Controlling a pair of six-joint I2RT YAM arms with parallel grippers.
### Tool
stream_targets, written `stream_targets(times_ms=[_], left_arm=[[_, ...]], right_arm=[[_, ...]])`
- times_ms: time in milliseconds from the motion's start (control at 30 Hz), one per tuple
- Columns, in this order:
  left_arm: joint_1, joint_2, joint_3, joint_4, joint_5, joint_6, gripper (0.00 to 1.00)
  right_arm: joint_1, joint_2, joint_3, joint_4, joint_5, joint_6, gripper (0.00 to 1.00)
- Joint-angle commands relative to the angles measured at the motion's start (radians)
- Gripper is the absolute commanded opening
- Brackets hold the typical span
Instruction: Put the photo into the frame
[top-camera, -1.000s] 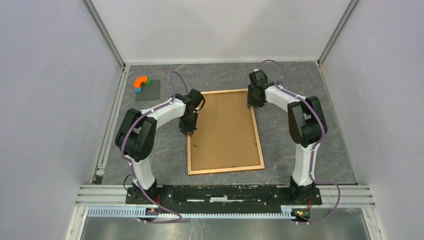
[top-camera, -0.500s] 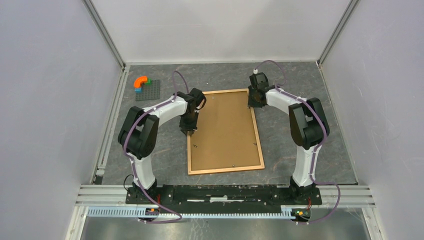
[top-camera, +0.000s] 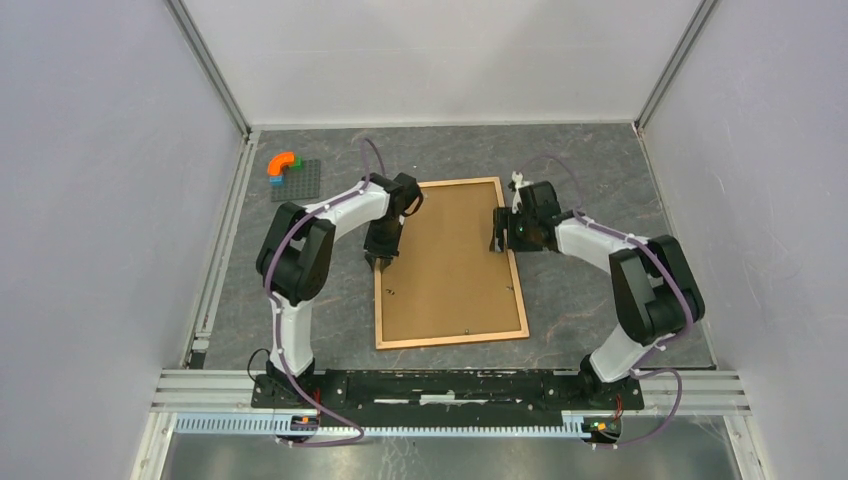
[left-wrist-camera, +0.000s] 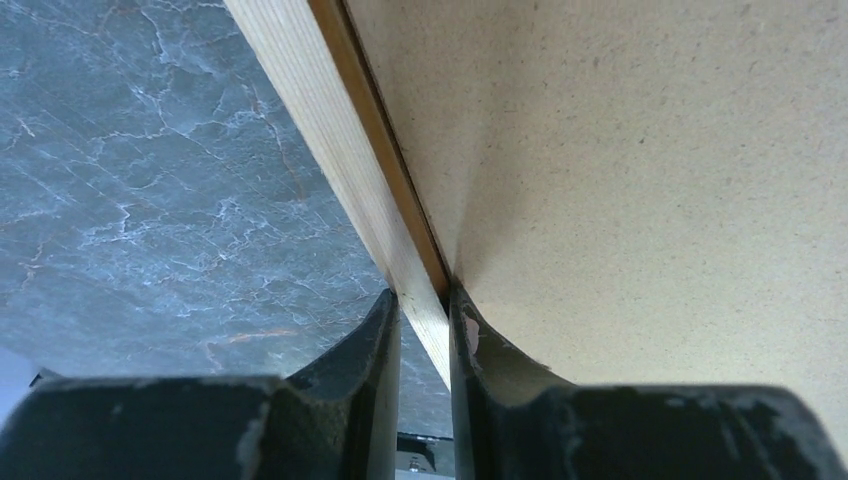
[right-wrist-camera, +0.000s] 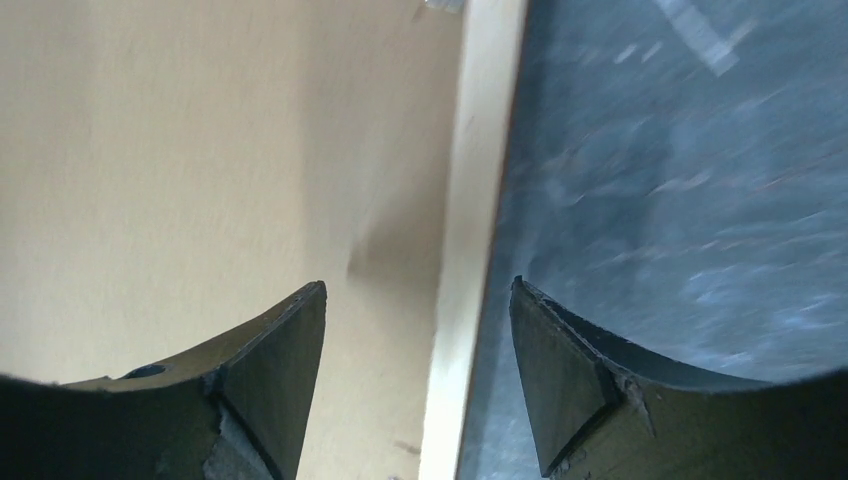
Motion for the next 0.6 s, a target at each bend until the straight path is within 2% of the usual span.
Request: stream_targets(times_ms=[0,133,333,467,500,567], left_arm=[[0.008,0.124,0.068,0.124,-0.109,0.041,0.17],[0.008,0.178,0.188,0.112,-0.099,0.041,0.16],[-0.004,0.330,0.500,0.047,-0.043,0.055,0.11],[-0.014,0.400,0.700,-0.014,-0.013,0.046,0.13],[-0.014,0.391,0.708,-0.015,-0.012,0.040,0.16],[-0.016,0.347,0.683,-0.013,-0.032,0.038,0.36]], right_arm=[[0.044,-0.122,-0.161,0.104,-0.117,0.012,0.72],[0.089,-0.263,-0.297,0.120,-0.127,0.022,0.71],[0.136,-0.465,-0.474,0.138,-0.146,0.083,0.71],[0.163,-0.531,-0.529,0.159,-0.154,0.115,0.72],[0.162,-0.536,-0.530,0.152,-0.152,0.110,0.72],[0.163,-0.536,-0.507,0.106,-0.119,0.077,0.72]])
